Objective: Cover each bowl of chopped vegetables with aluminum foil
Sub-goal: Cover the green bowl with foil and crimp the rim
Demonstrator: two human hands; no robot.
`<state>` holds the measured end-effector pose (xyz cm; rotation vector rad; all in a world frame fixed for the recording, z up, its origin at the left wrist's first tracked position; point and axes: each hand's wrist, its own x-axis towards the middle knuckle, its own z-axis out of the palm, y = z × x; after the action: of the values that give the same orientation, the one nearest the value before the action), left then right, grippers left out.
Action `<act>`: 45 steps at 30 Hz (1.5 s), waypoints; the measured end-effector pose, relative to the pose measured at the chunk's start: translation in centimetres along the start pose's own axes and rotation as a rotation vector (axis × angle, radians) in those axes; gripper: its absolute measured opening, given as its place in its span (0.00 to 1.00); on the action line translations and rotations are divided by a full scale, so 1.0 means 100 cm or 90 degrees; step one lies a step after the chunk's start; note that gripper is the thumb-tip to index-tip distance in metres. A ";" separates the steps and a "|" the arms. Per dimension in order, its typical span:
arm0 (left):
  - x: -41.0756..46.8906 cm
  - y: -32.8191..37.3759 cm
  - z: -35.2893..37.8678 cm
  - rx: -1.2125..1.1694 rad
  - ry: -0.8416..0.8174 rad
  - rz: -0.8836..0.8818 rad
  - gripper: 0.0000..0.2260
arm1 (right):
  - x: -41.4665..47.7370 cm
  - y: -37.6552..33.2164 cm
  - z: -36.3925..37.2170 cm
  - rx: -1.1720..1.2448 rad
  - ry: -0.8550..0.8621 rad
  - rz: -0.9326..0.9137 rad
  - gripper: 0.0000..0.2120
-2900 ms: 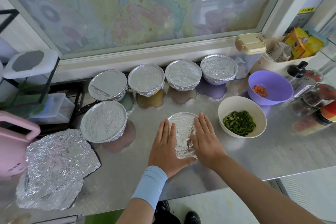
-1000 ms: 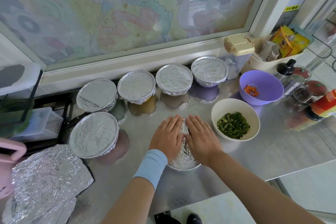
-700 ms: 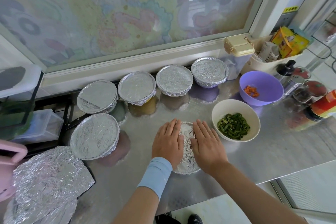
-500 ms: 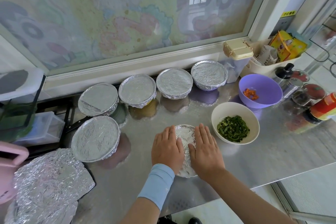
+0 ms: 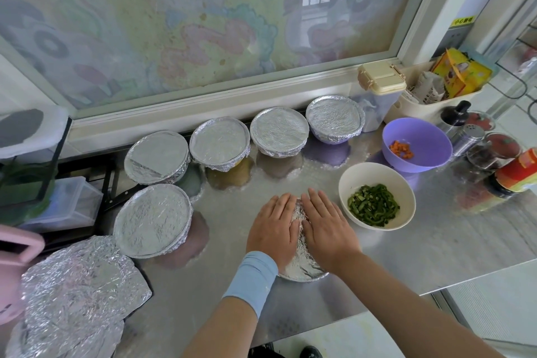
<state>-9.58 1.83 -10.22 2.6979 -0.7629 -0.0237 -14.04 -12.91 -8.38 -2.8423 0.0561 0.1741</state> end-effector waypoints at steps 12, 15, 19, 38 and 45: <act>-0.006 0.019 -0.009 0.033 0.016 -0.099 0.24 | -0.007 -0.002 0.001 0.018 0.007 0.047 0.39; 0.002 0.015 -0.012 0.019 0.000 -0.039 0.27 | 0.001 -0.001 -0.001 -0.018 -0.004 0.007 0.37; 0.008 0.007 0.003 0.009 -0.052 0.018 0.29 | 0.006 0.003 0.001 -0.027 -0.002 -0.023 0.35; -0.022 0.009 0.001 -0.066 -0.004 -0.108 0.29 | -0.013 0.012 0.005 0.052 0.032 0.047 0.38; -0.037 0.005 -0.014 -0.082 0.008 -0.131 0.31 | -0.008 0.014 0.008 0.054 0.047 0.016 0.36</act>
<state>-12.89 3.73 -9.02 2.6389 -0.4611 -0.1011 -15.03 -14.01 -9.44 -2.7634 0.1113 0.0705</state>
